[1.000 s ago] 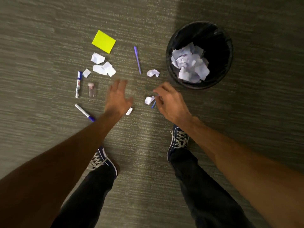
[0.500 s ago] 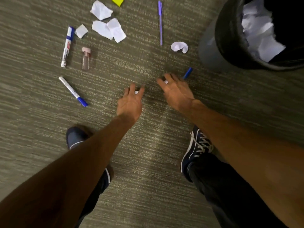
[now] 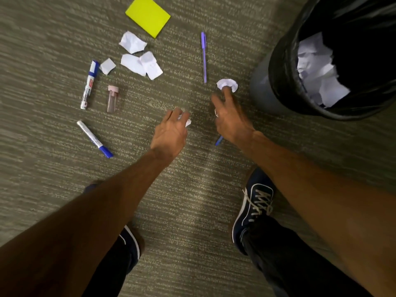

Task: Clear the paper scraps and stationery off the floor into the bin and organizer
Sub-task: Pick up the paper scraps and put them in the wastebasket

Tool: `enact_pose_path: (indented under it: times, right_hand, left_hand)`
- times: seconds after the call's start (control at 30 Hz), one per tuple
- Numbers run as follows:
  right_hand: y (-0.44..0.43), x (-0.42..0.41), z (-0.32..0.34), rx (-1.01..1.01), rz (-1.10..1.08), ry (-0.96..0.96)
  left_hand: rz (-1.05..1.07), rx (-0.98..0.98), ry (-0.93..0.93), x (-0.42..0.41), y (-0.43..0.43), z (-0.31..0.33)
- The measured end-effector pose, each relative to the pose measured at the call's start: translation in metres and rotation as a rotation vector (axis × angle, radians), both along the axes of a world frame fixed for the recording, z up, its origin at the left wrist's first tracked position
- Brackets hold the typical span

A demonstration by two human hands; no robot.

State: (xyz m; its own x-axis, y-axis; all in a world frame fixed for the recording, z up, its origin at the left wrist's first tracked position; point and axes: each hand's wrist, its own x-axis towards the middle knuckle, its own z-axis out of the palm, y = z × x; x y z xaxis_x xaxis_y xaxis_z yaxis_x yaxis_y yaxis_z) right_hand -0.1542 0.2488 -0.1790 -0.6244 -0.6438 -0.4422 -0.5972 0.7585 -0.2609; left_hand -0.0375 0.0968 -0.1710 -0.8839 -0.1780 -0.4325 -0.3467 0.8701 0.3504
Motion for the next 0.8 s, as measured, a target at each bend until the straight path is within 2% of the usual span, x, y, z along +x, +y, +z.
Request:
enact_pose_path:
  times: [0.1,0.2,0.37,0.63,0.8]
  right_hand:
    - [-0.002,-0.018,0.0,-0.065,-0.121,0.017]
    - [-0.005,-0.036,-0.006,0.028,-0.158,-0.04]
    - [-0.012,-0.052,-0.016,0.172,-0.121,-0.079]
    - [-0.019,-0.04,-0.012,0.094,-0.044,0.116]
    - [-0.019,-0.038,0.003,0.067,-0.005,0.118]
  left_hand:
    - [0.01,-0.005,0.048,-0.024,-0.001,0.004]
    - [0.011,-0.012,0.065,-0.037,-0.002,0.003]
    - [-0.009,-0.019,0.057,-0.04,0.001,-0.002]
    - [-0.012,0.009,0.058,-0.039,-0.001,-0.002]
    - [-0.006,0.016,0.077,-0.039,-0.008,0.012]
